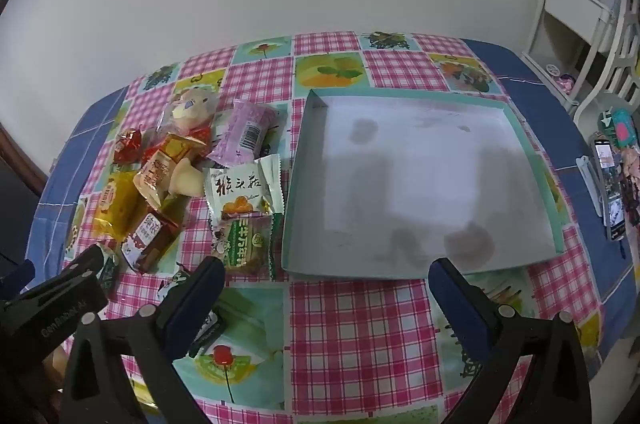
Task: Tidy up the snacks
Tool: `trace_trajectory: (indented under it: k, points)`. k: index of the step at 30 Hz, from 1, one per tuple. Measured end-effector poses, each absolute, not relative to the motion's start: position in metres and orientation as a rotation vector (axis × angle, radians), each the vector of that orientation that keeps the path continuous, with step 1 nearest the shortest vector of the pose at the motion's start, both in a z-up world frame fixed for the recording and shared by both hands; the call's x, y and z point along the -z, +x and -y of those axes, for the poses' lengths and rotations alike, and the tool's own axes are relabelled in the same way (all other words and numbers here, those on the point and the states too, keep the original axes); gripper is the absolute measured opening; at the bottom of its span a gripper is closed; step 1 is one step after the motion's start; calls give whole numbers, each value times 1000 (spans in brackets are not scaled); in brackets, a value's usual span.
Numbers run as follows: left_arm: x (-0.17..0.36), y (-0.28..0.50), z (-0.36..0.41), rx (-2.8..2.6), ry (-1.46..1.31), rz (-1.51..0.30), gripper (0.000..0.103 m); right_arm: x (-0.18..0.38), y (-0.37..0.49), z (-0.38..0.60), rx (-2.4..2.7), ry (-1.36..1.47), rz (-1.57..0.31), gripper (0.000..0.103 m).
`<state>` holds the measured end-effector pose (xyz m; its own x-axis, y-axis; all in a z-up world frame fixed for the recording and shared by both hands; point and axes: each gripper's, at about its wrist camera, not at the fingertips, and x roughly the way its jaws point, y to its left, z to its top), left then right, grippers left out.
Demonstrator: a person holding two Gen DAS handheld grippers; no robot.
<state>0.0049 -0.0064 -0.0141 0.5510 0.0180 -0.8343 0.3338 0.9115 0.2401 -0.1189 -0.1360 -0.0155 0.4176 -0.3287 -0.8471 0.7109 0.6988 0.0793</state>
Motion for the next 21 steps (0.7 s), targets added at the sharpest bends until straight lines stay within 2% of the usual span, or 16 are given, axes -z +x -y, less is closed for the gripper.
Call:
trace_trajectory:
  k: [21]
  points:
    - [14, 6, 5, 195, 407, -977, 103, 18, -117, 134, 679, 472, -934, 103]
